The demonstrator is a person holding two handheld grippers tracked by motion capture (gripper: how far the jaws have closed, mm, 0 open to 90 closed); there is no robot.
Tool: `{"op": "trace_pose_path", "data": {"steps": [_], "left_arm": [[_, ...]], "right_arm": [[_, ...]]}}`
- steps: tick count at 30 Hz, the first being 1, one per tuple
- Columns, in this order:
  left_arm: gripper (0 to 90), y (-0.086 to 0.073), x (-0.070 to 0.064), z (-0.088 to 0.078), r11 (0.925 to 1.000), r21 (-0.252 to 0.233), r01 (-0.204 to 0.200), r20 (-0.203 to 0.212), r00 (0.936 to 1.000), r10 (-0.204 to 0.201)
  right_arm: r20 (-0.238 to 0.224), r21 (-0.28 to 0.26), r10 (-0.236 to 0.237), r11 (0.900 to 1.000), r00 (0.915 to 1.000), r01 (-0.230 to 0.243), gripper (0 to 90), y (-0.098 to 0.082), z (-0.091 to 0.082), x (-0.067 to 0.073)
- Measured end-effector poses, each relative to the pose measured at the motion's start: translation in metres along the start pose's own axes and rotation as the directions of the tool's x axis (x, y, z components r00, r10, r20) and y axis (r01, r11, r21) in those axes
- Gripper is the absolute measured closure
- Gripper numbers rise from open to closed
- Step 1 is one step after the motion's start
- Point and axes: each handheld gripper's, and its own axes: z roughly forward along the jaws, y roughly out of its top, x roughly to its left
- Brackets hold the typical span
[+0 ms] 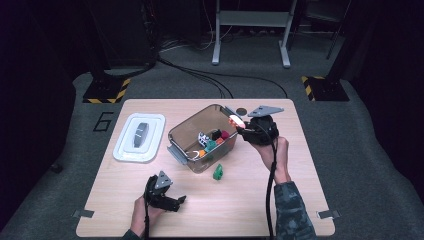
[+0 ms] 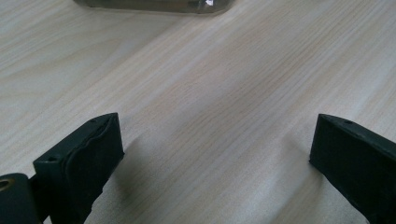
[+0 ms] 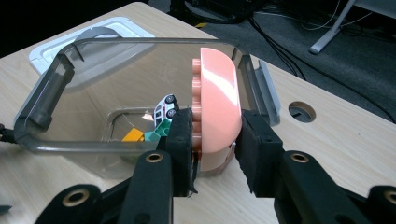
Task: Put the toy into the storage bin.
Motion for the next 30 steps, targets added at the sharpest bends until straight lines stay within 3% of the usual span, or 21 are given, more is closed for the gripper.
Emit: {"op": "trace_pose_path", "data": {"steps": [9,13,14,22,25,30], "left_arm": [[2.5,0.0,0.0,0.0,1.0,0.004,0.004,0.012,0.9999,-0.004],[2.5,0.0,0.0,0.0,1.0,0.004,-0.001,0.007,1.0,0.001],[2.5,0.0,0.0,0.0,1.0,0.004,-0.002,0.006,1.0,0.002],[2.5,0.0,0.0,0.0,1.0,-0.002,0.006,0.006,1.0,-0.006],[2.5,0.0,0.0,0.001,0.9999,-0.008,0.007,0.002,1.0,-0.007],[2.5,0.0,0.0,0.001,0.9999,-0.009,0.007,-0.002,1.0,-0.007]], "right_arm": [[-0.014,0.039,-0.013,0.999,0.9998,0.014,67.1,0.008,0.036,0.007],[-0.017,0.061,0.006,0.998,0.9998,-0.005,67.1,0.008,0.049,0.011],[-0.014,0.071,-0.008,0.997,0.9999,0.009,67.1,0.007,0.054,0.011],[-0.01,0.101,0.005,0.995,0.9999,-0.004,67.0,0.004,0.069,0.015],[-0.012,0.111,-0.026,0.993,0.9996,0.027,67.1,0.003,0.072,0.017],[-0.014,0.132,-0.029,0.991,0.9995,0.03,67.0,-0.001,0.073,0.019]]}}
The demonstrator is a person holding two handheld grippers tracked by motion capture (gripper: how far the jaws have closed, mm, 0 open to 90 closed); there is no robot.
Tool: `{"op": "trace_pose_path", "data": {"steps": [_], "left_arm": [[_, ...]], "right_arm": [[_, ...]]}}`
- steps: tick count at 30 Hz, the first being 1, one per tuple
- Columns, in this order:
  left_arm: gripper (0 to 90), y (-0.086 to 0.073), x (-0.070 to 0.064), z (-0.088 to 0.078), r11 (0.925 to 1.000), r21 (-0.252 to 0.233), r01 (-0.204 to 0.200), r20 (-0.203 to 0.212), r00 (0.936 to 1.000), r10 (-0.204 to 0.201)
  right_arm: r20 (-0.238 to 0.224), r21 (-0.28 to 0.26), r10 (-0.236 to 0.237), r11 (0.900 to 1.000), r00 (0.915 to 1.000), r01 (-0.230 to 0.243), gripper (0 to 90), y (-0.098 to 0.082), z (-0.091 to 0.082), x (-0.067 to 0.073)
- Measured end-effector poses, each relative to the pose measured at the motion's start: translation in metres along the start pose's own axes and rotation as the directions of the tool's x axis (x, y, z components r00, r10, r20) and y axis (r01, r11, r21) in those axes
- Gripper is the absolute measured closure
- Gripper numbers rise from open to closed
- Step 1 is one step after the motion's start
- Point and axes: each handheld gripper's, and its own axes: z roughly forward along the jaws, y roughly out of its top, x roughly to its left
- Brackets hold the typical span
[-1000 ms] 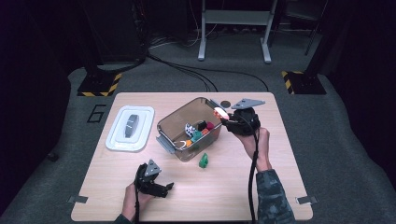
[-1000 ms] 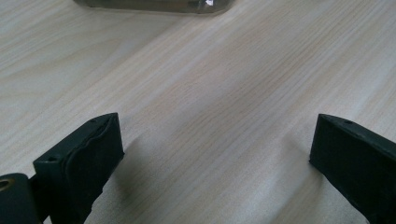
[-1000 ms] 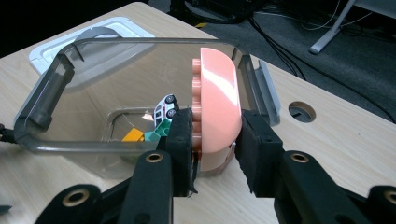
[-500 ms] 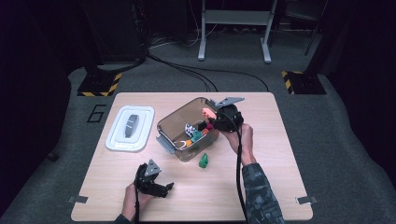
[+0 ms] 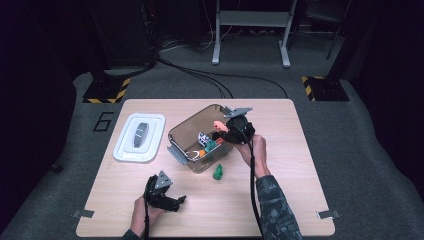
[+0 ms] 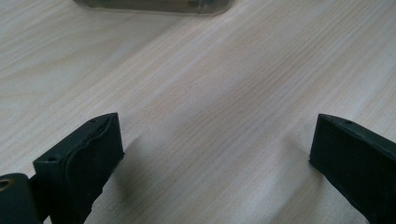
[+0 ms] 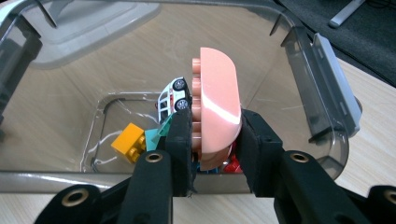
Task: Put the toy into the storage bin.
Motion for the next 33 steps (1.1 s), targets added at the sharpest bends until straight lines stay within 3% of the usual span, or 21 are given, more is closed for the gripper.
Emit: {"op": "trace_pose_path", "data": {"steps": [1,10,18,22,25,33], "left_arm": [[2.6,0.0,0.0,0.0,1.0,0.005,-0.002,0.002,1.0,0.002],[2.5,0.0,0.0,0.0,1.0,0.002,-0.001,0.003,1.0,0.001],[2.5,0.0,0.0,0.0,1.0,0.006,0.001,0.008,1.0,-0.001],[2.5,0.0,0.0,-0.001,1.0,0.009,0.001,0.01,1.0,-0.001],[2.5,0.0,0.0,-0.001,1.0,0.009,0.0,0.01,1.0,0.0],[2.5,0.0,0.0,-0.001,0.9999,0.008,0.006,0.013,0.9999,-0.006]], "right_arm": [[-0.009,0.001,-0.016,1.0,0.9998,0.016,67.0,-0.001,0.0,-0.001],[-0.01,-0.007,-0.003,1.0,0.9999,0.003,65.6,-0.005,-0.006,0.0],[-0.007,-0.036,0.021,0.999,0.9998,-0.021,47.1,-0.012,-0.025,0.002],[-0.014,-0.048,0.027,0.998,0.9995,-0.028,32.4,-0.027,-0.034,0.007],[-0.015,-0.056,0.03,0.998,0.9995,-0.03,28.4,-0.034,-0.035,0.009],[-0.075,-0.045,0.011,0.999,0.9971,-0.014,16.5,-0.065,-0.026,0.024]]}}
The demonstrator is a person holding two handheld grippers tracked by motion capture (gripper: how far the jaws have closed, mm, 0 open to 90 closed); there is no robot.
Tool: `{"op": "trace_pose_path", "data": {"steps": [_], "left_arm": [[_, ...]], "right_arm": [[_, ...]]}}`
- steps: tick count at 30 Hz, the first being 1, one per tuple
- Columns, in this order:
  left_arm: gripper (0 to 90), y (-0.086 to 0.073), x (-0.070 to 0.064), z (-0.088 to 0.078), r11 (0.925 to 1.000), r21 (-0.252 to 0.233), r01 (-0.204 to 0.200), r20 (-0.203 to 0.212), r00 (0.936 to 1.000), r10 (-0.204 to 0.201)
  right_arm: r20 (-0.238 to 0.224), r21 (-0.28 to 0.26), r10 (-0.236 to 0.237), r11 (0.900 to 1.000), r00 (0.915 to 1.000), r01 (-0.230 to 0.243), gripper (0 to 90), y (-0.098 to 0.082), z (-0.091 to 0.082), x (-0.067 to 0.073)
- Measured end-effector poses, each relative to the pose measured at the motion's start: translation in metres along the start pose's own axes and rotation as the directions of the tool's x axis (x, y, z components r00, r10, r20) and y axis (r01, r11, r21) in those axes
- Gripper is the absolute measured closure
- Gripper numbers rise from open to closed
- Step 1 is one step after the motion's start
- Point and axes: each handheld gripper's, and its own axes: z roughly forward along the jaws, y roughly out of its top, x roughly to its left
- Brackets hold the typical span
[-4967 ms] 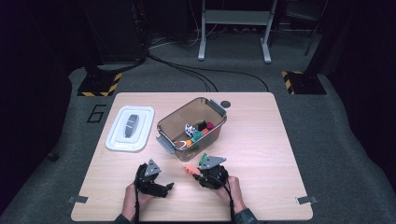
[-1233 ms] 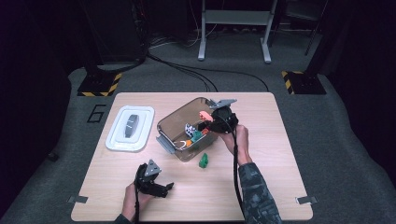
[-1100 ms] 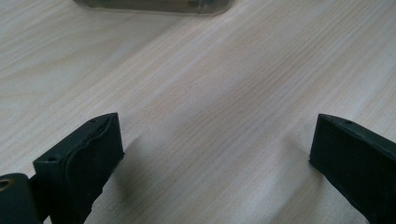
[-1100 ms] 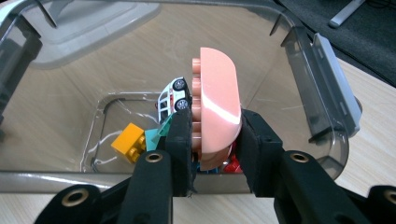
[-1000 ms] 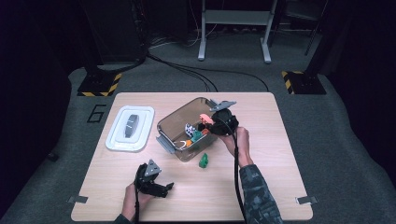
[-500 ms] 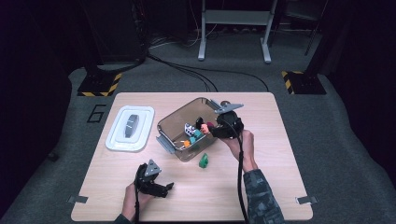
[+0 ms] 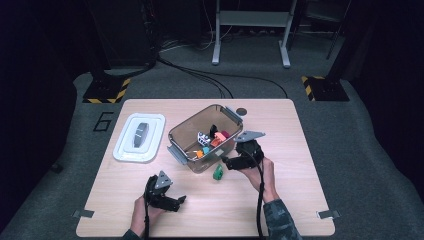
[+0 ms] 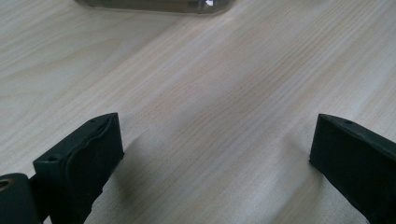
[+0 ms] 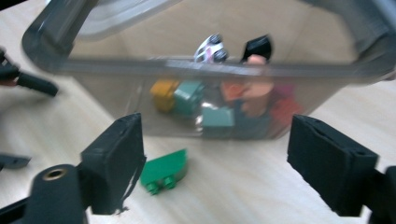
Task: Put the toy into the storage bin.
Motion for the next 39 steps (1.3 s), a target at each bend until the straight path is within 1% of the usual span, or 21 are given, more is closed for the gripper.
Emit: {"op": "trace_pose_path", "data": {"steps": [3,4,5,7,8,9,12,13,15,18,19,20,21,26,28,30,33,35,37,38,39], "left_arm": [[2.5,0.0,0.0,0.0,1.0,0.0,-0.001,0.0,1.0,0.001],[2.5,0.0,0.0,0.0,1.0,0.002,-0.002,-0.001,1.0,0.002],[2.5,0.0,0.001,0.0,0.9999,0.007,-0.008,0.001,1.0,0.008],[2.5,0.0,0.0,0.0,0.9999,0.006,-0.008,0.001,1.0,0.008],[2.5,0.0,0.001,0.0,0.9999,0.007,-0.009,0.0,1.0,0.009],[2.5,0.0,0.0,0.0,0.9999,0.007,-0.008,0.0,1.0,0.008],[2.5,0.0,0.001,0.0,1.0,0.004,-0.008,0.001,1.0,0.008],[2.5,0.0,0.001,0.0,0.9999,0.007,-0.009,0.0,1.0,0.009],[2.5,0.0,0.0,0.0,0.9999,0.007,-0.008,0.0,1.0,0.008],[2.5,0.0,0.0,0.0,0.9999,0.007,-0.008,0.0,1.0,0.008],[2.5,0.0,0.0,0.0,1.0,0.006,-0.007,0.001,1.0,0.007],[2.5,0.0,0.001,0.0,1.0,0.004,-0.008,0.001,1.0,0.008],[2.5,0.0,0.0,0.0,0.9999,0.006,-0.008,0.001,1.0,0.008],[2.5,0.0,0.0,0.0,0.9999,0.007,-0.009,0.0,1.0,0.009],[2.5,0.0,0.0,0.0,0.9999,0.007,-0.008,0.0,1.0,0.008],[2.5,0.0,0.0,0.0,0.9999,0.007,-0.008,0.0,1.0,0.008],[2.5,0.0,0.0,0.0,0.9999,0.007,-0.007,0.001,1.0,0.007],[2.5,0.0,0.0,0.0,0.9999,0.007,-0.008,0.001,1.0,0.008],[2.5,0.0,0.0,0.0,0.9999,0.006,-0.008,0.0,1.0,0.008],[2.5,0.0,0.0,0.0,0.9999,0.007,-0.008,0.001,1.0,0.008],[2.5,0.0,0.0,0.0,1.0,0.007,-0.007,0.001,1.0,0.007]], "right_arm": [[-0.018,0.013,0.005,1.0,0.9998,-0.005,15.1,-0.012,0.009,0.007],[-0.02,0.024,0.014,1.0,0.9997,-0.014,15.4,-0.019,0.016,0.012],[-0.014,0.033,0.031,0.999,0.9994,-0.031,15.2,-0.023,0.019,0.014],[-0.012,0.039,0.043,0.998,0.999,-0.042,15.3,-0.026,0.023,0.017],[-0.007,0.039,0.052,0.998,0.9986,-0.051,15.4,-0.03,0.026,0.02],[0.004,0.054,0.075,0.996,0.9972,-0.075,15.0,-0.035,0.034,0.026],[0.025,0.051,0.093,0.994,0.9953,-0.094,14.9,-0.04,0.041,0.03],[0.038,0.053,0.122,0.991,0.9918,-0.124,14.9,-0.043,0.047,0.035],[0.048,0.053,0.143,0.988,0.9886,-0.145,15.0,-0.044,0.052,0.038],[0.068,0.052,0.129,0.99,0.9893,-0.133,15.5,-0.045,0.056,0.039],[0.068,0.049,0.142,0.988,0.9876,-0.145,16.4,-0.045,0.058,0.041],[0.083,0.056,0.153,0.986,0.9847,-0.158,17.1,-0.045,0.059,0.043],[0.088,0.054,0.145,0.987,0.9856,-0.15,17.4,-0.045,0.061,0.043],[0.132,0.073,0.153,0.984,0.9794,-0.164,24.7,-0.045,0.065,0.045],[0.13,0.079,0.154,0.983,0.9796,-0.165,25.2,-0.046,0.065,0.044],[0.151,0.086,0.154,0.982,0.9766,-0.168,28.7,-0.049,0.061,0.042],[0.151,0.097,0.157,0.98,0.976,-0.172,31.0,-0.052,0.058,0.04],[0.166,0.104,0.154,0.98,0.974,-0.172,34.3,-0.054,0.054,0.037],[0.171,0.1,0.156,0.979,0.9728,-0.175,40.2,-0.057,0.05,0.033],[0.17,0.099,0.146,0.981,0.9747,-0.164,43.0,-0.059,0.048,0.031],[0.157,0.099,0.145,0.982,0.9769,-0.162,48.9,-0.062,0.047,0.028]]}}
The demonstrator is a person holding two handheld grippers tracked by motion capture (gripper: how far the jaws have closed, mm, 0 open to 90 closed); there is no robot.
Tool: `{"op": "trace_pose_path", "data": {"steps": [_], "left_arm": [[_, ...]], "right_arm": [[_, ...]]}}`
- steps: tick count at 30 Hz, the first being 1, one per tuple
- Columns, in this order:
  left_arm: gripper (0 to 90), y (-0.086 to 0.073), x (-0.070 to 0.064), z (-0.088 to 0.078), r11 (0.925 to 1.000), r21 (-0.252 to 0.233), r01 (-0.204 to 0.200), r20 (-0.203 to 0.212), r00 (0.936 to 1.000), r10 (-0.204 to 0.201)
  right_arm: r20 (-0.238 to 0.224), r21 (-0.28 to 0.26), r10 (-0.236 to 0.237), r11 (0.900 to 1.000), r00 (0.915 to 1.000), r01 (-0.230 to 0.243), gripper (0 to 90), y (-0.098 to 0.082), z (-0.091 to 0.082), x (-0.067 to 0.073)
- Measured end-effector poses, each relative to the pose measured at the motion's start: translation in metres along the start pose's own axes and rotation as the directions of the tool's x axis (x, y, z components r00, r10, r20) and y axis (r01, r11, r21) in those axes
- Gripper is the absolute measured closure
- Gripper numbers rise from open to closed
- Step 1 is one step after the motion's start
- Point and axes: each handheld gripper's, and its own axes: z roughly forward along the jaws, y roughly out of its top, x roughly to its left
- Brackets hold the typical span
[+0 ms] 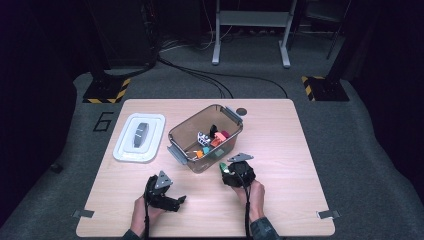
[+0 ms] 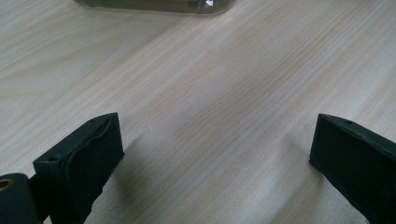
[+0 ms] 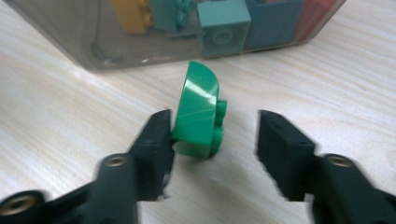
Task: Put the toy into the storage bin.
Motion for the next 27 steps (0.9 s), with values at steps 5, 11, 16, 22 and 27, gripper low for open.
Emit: {"op": "trace_pose_path", "data": {"steps": [5,11,16,22,27], "left_arm": [[2.5,0.0,0.0,0.0,1.0,0.0,-0.001,-0.001,1.0,0.001],[2.5,0.0,0.0,0.0,1.0,0.0,-0.001,-0.001,1.0,0.001],[2.5,0.0,0.0,0.0,1.0,0.0,-0.001,-0.001,1.0,0.001],[2.5,0.0,0.0,0.0,1.0,-0.003,0.0,0.001,1.0,0.0],[2.5,0.0,0.0,0.0,1.0,-0.003,0.0,0.001,1.0,0.0]], "right_arm": [[-0.031,-0.01,-0.022,1.0,0.9993,0.022,60.2,-0.005,0.004,0.0],[-0.026,-0.028,-0.045,0.999,0.9986,0.044,66.1,-0.008,0.006,0.002],[-0.042,-0.027,-0.049,0.998,0.9979,0.048,66.4,-0.01,0.003,-0.002],[-0.043,-0.037,-0.049,0.998,0.9979,0.047,66.6,-0.009,-0.004,-0.006],[-0.05,-0.049,-0.061,0.997,0.9969,0.058,66.7,-0.007,-0.015,-0.011]]}}
